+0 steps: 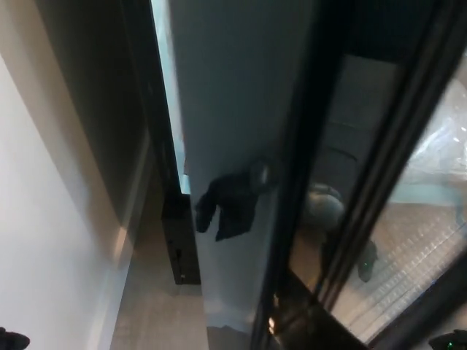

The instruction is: The robot stands in front of a refrigerator with an opened door and closes the door by swing its right hand at the door

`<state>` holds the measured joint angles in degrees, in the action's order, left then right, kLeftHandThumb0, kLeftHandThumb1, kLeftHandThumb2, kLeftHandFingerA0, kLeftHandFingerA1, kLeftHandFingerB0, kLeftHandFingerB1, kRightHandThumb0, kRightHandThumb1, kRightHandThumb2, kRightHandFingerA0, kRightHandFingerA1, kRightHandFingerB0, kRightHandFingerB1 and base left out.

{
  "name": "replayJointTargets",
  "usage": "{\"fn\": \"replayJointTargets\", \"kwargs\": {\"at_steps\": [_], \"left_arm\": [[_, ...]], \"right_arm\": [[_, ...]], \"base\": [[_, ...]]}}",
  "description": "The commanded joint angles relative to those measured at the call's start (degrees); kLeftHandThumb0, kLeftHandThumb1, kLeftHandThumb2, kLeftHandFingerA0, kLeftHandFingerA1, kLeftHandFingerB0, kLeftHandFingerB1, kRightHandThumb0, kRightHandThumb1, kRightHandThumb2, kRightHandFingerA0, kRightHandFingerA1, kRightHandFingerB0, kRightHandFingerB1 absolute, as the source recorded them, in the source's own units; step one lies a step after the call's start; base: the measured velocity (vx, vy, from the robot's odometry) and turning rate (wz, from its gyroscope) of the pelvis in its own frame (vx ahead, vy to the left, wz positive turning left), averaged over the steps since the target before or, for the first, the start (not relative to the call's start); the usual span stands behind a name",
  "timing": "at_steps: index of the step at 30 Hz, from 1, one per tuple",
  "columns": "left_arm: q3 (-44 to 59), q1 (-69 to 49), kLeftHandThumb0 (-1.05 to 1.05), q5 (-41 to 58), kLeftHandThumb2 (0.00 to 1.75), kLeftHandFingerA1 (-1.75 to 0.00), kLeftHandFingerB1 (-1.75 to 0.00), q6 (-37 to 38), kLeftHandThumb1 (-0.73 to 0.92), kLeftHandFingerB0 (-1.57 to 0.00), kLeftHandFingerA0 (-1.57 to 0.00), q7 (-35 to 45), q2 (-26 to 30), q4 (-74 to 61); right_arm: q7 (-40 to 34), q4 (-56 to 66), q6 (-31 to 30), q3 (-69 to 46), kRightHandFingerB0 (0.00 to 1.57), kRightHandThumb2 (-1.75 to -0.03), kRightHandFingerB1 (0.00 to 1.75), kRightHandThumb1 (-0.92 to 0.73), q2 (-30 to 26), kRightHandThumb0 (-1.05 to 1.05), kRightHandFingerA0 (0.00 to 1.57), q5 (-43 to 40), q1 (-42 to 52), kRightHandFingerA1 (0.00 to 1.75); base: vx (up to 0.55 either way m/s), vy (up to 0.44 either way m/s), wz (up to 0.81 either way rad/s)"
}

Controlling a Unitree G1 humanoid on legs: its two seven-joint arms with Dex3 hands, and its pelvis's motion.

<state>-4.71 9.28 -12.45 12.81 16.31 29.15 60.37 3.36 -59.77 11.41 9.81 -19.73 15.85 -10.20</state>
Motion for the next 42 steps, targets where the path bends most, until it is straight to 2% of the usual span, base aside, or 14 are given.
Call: {"fn": "replayJointTargets", "kwargs": {"at_steps": [1, 2, 7, 8, 10, 14, 15, 16, 19, 22, 25, 30, 33, 42], "left_arm": [[0.11, -1.78, -0.46, 0.54, 0.62, -0.33, -0.31, 2.49, 0.77, -0.3, -0.37, 1.57, 0.97, 0.82], [-0.25, -3.75, -0.47, -0.02, 0.63, -0.34, -0.31, 3.32, 0.76, -0.29, -0.36, 0.69, 1.11, 0.67], [-0.43, -5.34, -0.47, -0.18, 0.63, -0.34, -0.31, 4.04, 0.76, -0.29, -0.36, 0.22, 1.21, 0.44], [-0.08, -8.0, -0.5, 0.33, 0.64, -0.32, -0.29, 4.25, 0.8, -0.23, -0.31, 0.1, 0.99, 0.17], [0.57, -12.82, -0.51, 1.19, 0.64, -0.32, -0.29, 4.64, 0.8, -0.22, -0.29, -0.03, 0.6, -0.24], [0.94, -14.33, -0.51, 1.28, 0.64, -0.32, -0.29, 4.65, 0.8, -0.22, -0.29, 0.06, 0.5, -0.68], [1.33, -16.32, -0.52, 1.69, 0.64, -0.32, -0.29, 5.45, 0.8, -0.23, -0.29, -0.03, 0.13, -0.53], [1.34, -17.45, -0.54, 1.65, 0.64, -0.32, -0.29, 5.76, 0.81, -0.22, -0.29, -0.13, -0.06, -0.04], [0.95, -17.64, -0.56, 0.66, 0.64, -0.32, -0.28, 6.16, 0.81, -0.21, -0.3, -1.14, -0.48, 2.57], [1.0, -17.3, -0.56, 0.51, 0.64, -0.31, -0.28, 6.53, 0.82, -0.21, -0.28, -1.53, -1.04, 5.17], [1.68, -18.31, -0.59, 1.42, 0.64, -0.31, -0.28, 6.32, 0.82, -0.21, -0.27, -0.69, -1.2, 5.45], [2.16, -19.22, -0.59, 2.0, 0.64, -0.31, -0.28, 6.94, 0.81, -0.21, -0.28, -0.09, -1.03, 5.15], [1.93, -19.85, -0.6, 1.39, 0.65, -0.32, -0.29, 7.53, 0.82, -0.22, -0.3, -1.51, -1.36, 6.66], [1.51, -21.35, -0.58, 0.65, 0.64, -0.32, -0.29, 8.22, 0.82, -0.23, -0.3, -2.11, -1.04, 7.39]], "right_arm": [[0.48, -1.62, 3.09, 0.07, 0.39, -0.61, 0.33, -0.71, -1.16, -0.52, 0.43, 0.23, 0.7, 0.37], [-0.36, -1.65, 3.51, -0.11, 0.27, -0.9, 0.46, -0.57, -0.72, -0.61, 0.32, -0.01, 2.18, 0.51], [-0.78, -1.91, 4.16, -0.1, 0.27, -0.9, 0.46, -0.57, -0.49, -0.61, 0.32, 0.04, 3.2, 0.51], [-2.5, -1.74, 4.2, 0.76, 0.19, -0.86, 0.41, -0.62, -0.28, -0.63, 0.13, 1.15, 5.22, 0.41], [-5.67, -1.45, 4.1, 2.53, 0.24, -0.64, 0.29, -0.77, 0.11, -0.59, 0.17, 3.19, 8.86, 0.29], [-6.79, -1.13, 3.76, 3.42, 0.24, -0.64, 0.29, -0.77, 0.19, -0.59, 0.17, 3.73, 9.93, 0.29], [-8.78, -0.19, 5.02, 2.77, 0.0, -1.07, 0.47, -0.54, 0.59, -0.34, 0.01, 3.15, 12.24, 0.5], [-11.03, 0.66, 6.55, 1.97, 0.16, -0.65, 0.27, -0.81, 0.96, -0.65, 0.12, 2.59, 14.03, 0.27], [-15.17, 4.95, 9.45, -0.93, 0.09, -0.95, 0.37, -0.62, 1.74, -0.72, 0.03, 0.86, 17.55, 0.38], [-19.52, 14.84, 15.12, -5.76, 0.1, -0.96, 0.36, -0.64, 3.02, -0.7, 0.0, -1.39, 23.17, 0.32], [-22.28, 41.45, 17.65, -11.95, 0.06, -1.03, 0.24, -0.73, 5.39, -0.76, 0.06, -1.81, 34.62, 0.22], [-21.49, 54.4, 18.41, -14.94, 0.07, -1.03, 0.25, -0.73, 7.53, -0.76, 0.06, -2.14, 39.91, 0.21], [-21.75, 82.27, 21.12, -22.63, 0.07, -0.98, 0.18, -0.69, 11.53, -0.8, 0.05, -2.07, 47.25, 0.11], [-19.76, 111.73, 15.28, -31.84, 0.1, -1.03, 0.28, -0.67, 15.02, -0.71, 0.0, -7.63, 47.17, 0.24]], "base": [[0.0, 0.0, 0.0], [0.0, 0.0, 0.0], [0.0, 0.0, 0.0], [0.0, 0.0, 0.0], [0.0, 0.0, 0.0], [0.0, 0.0, 0.0], [0.0, 0.0, 0.0], [0.0, 0.0, 0.0], [0.0, 0.0, 0.0], [0.0, 0.0, 0.0], [0.0, 0.0, 0.0], [0.0, 0.0, 0.0], [0.0, 0.0, 0.0], [0.0, 0.0, 0.0]]}}
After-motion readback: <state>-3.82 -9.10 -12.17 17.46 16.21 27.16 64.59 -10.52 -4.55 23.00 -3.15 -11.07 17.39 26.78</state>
